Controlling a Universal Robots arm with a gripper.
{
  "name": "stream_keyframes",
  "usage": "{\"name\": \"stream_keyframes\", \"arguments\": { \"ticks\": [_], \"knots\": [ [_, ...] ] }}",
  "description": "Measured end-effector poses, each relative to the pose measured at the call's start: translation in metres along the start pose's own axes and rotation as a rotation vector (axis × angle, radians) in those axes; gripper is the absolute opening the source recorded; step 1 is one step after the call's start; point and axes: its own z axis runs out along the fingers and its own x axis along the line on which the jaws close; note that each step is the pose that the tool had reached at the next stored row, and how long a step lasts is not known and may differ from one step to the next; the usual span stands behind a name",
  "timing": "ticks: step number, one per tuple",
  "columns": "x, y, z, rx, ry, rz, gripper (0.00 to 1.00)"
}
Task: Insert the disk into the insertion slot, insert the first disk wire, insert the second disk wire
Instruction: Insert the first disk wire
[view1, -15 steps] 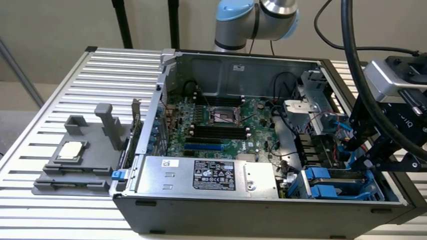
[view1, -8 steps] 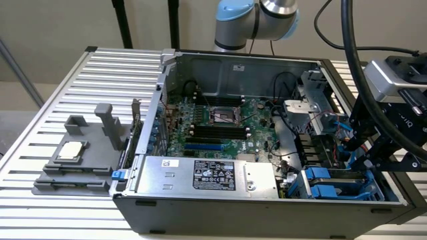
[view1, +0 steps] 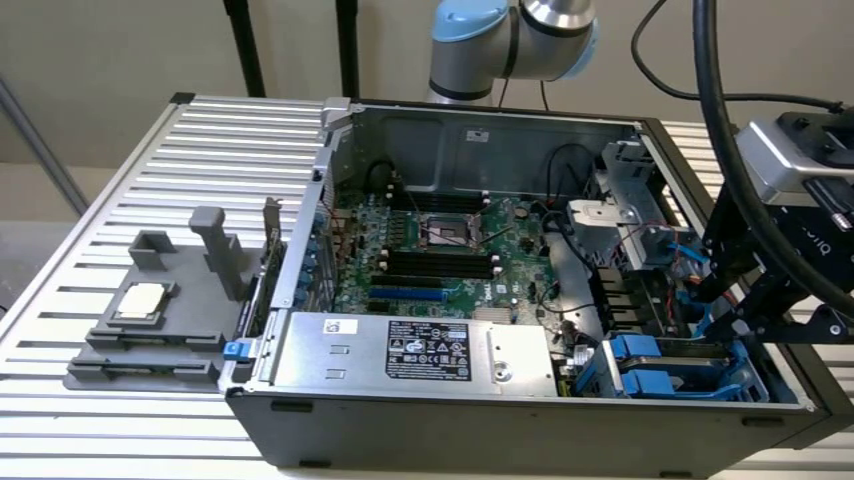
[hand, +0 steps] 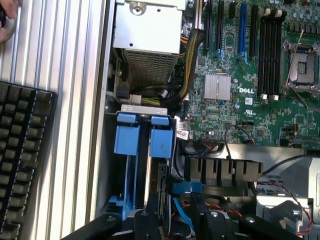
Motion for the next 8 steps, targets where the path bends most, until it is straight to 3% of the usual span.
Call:
{"name": "stream_keyframes", "arguments": {
  "ticks": [5, 7, 8],
  "knots": [
    [0.0001, -0.0025, 0.0001, 0.0002, 0.0000, 0.000, 0.39],
    [0.0002, -0.0025, 0.0005, 0.0002, 0.0000, 0.000, 0.41],
    [0.0002, -0.0025, 0.0006, 0.0002, 0.0001, 0.000, 0.47]
  ]
}}
